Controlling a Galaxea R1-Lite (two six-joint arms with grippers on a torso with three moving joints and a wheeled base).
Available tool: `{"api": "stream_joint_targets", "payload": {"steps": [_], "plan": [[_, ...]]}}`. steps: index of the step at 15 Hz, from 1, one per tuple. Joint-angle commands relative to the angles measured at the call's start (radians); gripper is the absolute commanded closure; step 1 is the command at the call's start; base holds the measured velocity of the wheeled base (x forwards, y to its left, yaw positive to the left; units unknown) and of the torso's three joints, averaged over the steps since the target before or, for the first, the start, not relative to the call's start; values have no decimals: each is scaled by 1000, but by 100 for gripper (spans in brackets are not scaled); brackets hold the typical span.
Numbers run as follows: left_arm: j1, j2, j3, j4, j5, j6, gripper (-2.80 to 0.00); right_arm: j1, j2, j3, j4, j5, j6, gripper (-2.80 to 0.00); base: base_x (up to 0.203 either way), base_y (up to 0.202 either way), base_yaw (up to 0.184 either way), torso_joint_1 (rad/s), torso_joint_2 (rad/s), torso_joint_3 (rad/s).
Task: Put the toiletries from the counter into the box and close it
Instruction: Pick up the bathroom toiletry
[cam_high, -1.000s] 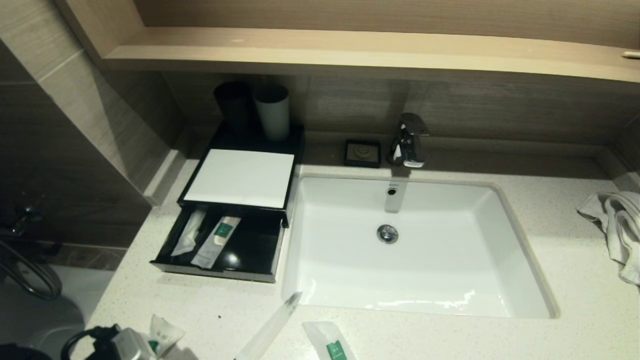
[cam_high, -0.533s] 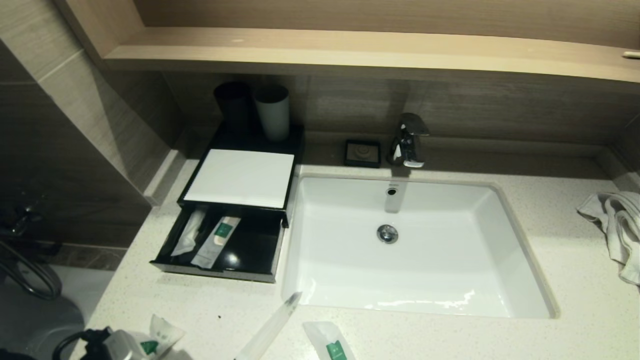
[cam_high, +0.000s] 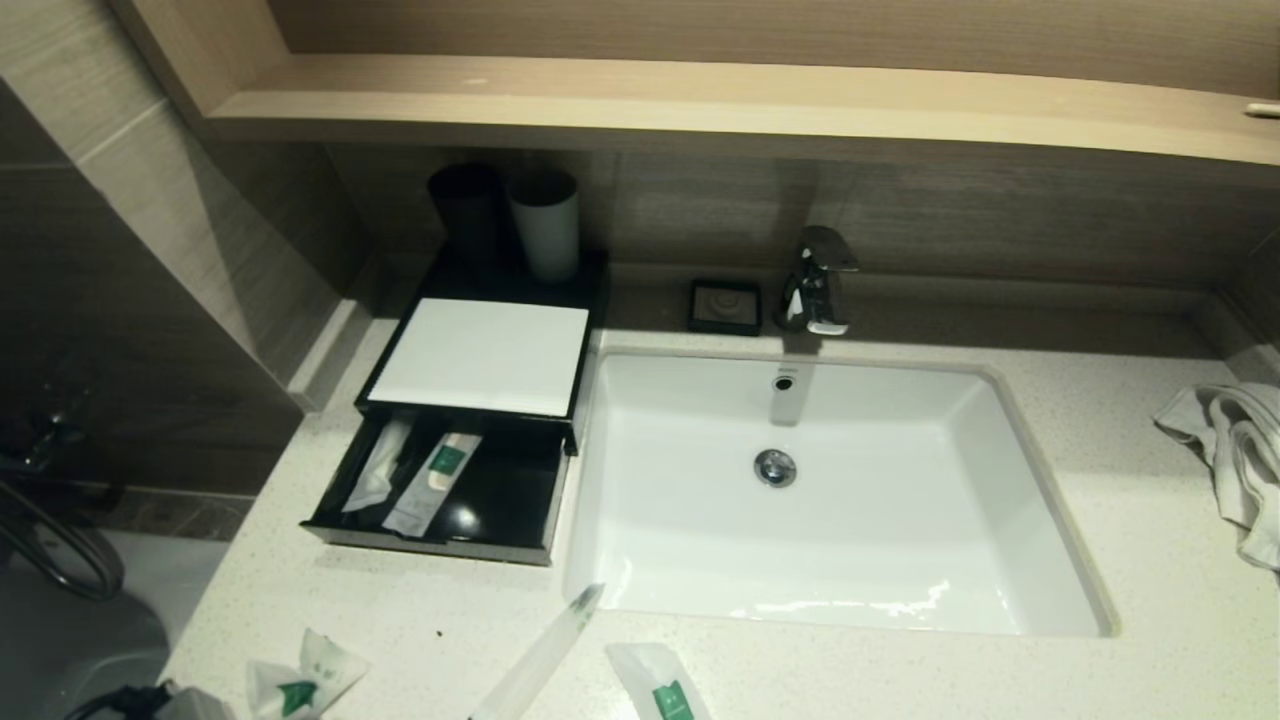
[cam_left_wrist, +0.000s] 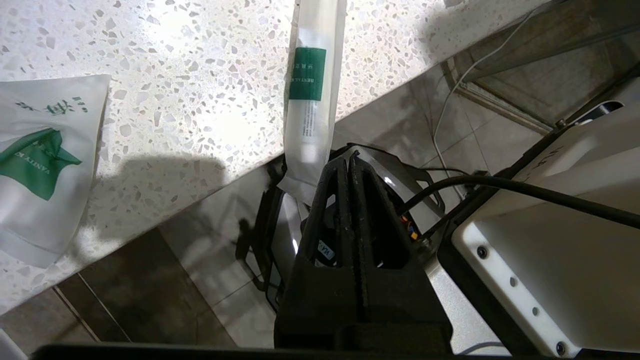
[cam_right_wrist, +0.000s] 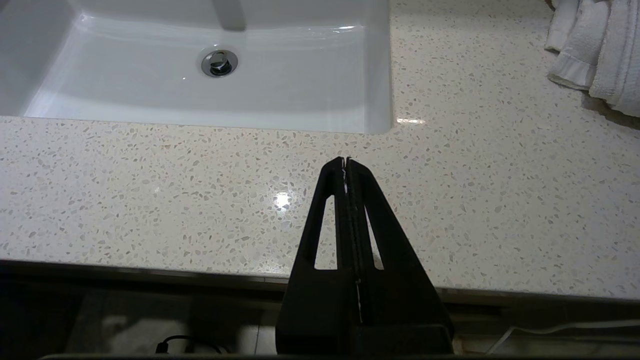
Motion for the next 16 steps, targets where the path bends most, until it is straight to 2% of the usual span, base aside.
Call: {"api": "stream_joint_targets", "payload": {"steps": [1, 2, 5, 8, 11, 16], "plan": [[-3, -39, 13, 12, 1, 2, 0, -1, 0, 0, 0, 1, 0, 0, 0, 0, 0, 0, 0, 0], [-13, -70, 17, 39, 8, 4, 0, 0, 0, 0, 0, 0, 0, 0, 0, 0, 0, 0, 0, 0], [-63, -159, 19, 153, 95, 5, 0, 0, 0, 0, 0, 0, 0, 0, 0, 0, 0, 0, 0, 0], [-103, -204, 13, 243, 133, 5, 0, 0, 0, 0, 0, 1, 0, 0, 0, 0, 0, 0, 0, 0], [-108, -117, -4, 232, 155, 2, 0, 0, 0, 0, 0, 0, 0, 0, 0, 0, 0, 0, 0, 0], [-113, 40, -33, 124, 157, 7, 0, 0, 0, 0, 0, 0, 0, 0, 0, 0, 0, 0, 0, 0]]}}
